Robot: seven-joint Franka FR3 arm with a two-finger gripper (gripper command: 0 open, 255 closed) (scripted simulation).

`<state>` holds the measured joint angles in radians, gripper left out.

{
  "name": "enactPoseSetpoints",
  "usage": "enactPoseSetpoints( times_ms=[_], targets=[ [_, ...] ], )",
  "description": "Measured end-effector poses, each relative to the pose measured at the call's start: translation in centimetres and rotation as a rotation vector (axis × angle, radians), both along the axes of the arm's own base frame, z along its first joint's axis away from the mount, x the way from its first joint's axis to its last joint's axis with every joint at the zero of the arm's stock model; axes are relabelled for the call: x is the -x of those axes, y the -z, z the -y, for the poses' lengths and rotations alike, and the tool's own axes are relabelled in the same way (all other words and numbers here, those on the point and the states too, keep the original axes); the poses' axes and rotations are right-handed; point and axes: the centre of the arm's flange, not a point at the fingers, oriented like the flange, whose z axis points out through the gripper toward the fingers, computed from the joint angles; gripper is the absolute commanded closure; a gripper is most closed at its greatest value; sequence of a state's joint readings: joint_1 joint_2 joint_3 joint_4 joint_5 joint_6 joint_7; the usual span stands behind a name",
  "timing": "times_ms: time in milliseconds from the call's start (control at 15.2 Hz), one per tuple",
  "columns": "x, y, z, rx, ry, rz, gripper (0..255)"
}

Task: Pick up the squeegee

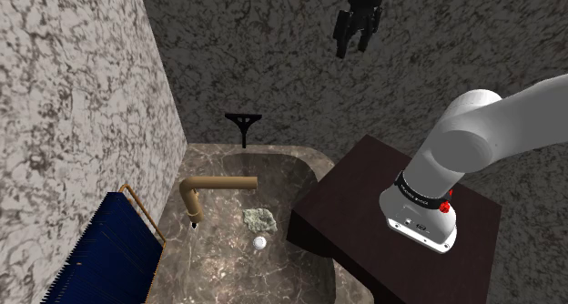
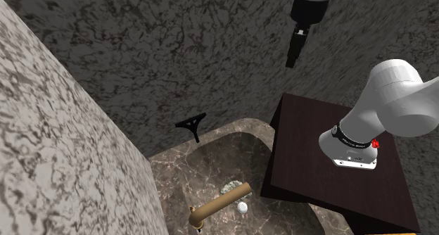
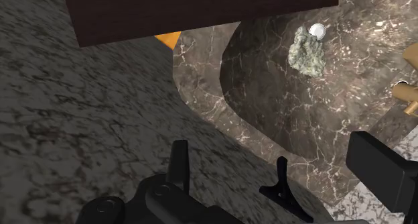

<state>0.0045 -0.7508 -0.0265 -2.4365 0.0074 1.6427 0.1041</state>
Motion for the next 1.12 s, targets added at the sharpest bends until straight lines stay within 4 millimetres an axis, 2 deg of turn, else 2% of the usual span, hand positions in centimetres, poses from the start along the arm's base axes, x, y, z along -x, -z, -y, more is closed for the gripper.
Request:
enactPoseSetpoints(
  times_ms=[66, 264, 528, 792, 1122],
  targets=[
    [0.0, 0.0, 0.0, 0.000, 0.000, 0.000, 0],
    [-0.6, 2.3, -1.6, 0.014, 0.032, 0.023, 0],
    [-0.9, 6.4, -4.3, 0.040, 0.094, 0.071, 0],
    [-2.1, 10.9, -7.6, 0.067, 0.158, 0.120, 0],
    [-3.9, 16.2, -10.4, 0.102, 0.239, 0.182, 0]
  ],
)
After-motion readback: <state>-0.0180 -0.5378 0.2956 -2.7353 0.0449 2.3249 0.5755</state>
